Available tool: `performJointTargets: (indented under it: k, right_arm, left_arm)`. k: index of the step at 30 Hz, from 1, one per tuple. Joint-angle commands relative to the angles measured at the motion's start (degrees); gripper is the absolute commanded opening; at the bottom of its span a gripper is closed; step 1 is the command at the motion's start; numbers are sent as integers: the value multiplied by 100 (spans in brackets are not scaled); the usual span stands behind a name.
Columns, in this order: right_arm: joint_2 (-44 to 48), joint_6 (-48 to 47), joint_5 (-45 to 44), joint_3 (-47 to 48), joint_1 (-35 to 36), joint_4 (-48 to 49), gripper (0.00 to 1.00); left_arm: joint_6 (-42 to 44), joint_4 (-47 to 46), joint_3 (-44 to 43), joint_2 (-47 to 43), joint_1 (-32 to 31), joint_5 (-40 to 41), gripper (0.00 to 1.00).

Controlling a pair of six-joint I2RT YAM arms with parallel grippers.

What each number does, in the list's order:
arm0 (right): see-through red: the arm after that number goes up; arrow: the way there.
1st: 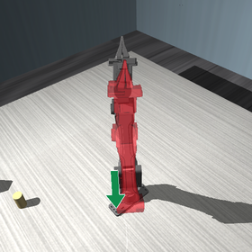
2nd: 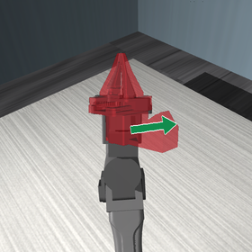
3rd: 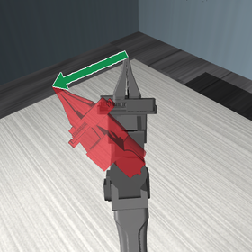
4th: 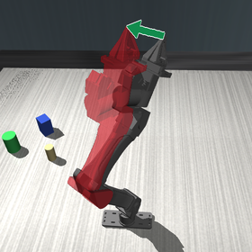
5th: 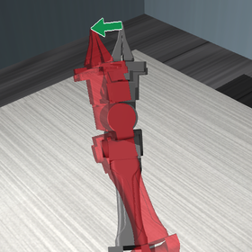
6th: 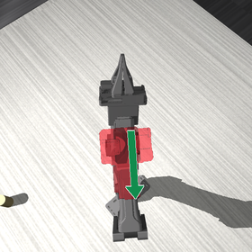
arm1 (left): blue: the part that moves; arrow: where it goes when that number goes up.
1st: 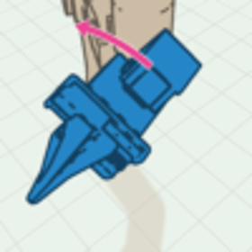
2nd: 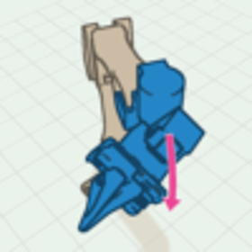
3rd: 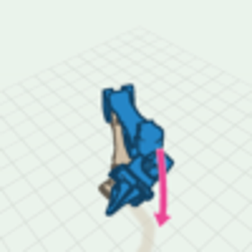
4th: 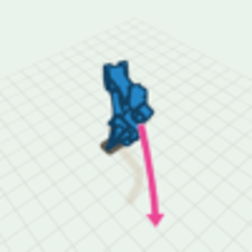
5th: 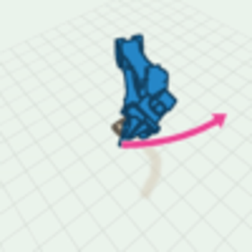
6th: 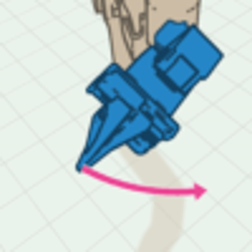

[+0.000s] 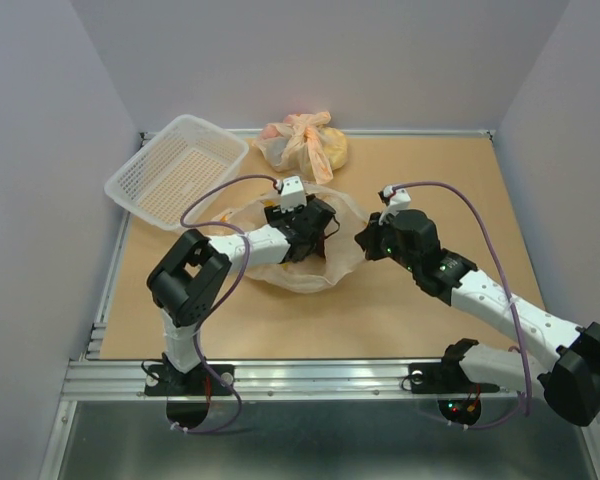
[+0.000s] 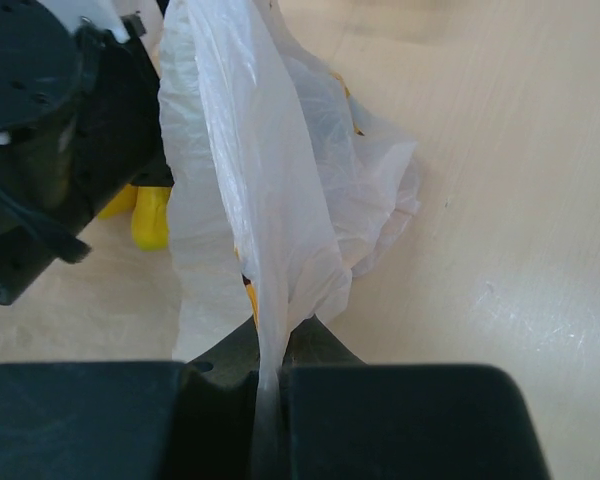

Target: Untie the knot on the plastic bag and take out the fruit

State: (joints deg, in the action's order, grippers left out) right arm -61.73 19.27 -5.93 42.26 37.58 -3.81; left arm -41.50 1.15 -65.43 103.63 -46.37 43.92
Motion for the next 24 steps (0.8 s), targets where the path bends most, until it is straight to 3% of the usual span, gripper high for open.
performJointTargets:
  k: [1, 6, 13, 15, 16, 19, 24]
  right_arm:
    - [153, -46, 84, -113, 21, 285, 0]
    - [127, -46, 92, -130, 21, 285, 0]
    - [162, 7, 110, -218, 12, 294, 0]
    - [206, 24, 75, -253, 21, 294, 0]
    - [223, 24, 66, -253, 21, 294, 1]
    - [276, 24, -30, -245, 21, 294, 1]
    - [381, 7, -312, -245, 12, 302, 0]
  left_arm:
    - [-25, -211, -295, 183, 40, -33, 87]
    - [-69, -176, -348, 464, 75, -24, 84]
    - [-175, -124, -339, 588, 102, -59, 54]
    - [-253, 33, -348, 553, 93, -129, 34]
    - [-254, 78, -313, 448, 93, -147, 17]
    - [-193, 193, -103, 1, 23, -182, 3]
    - [62, 386, 258, -738, -205, -384, 0]
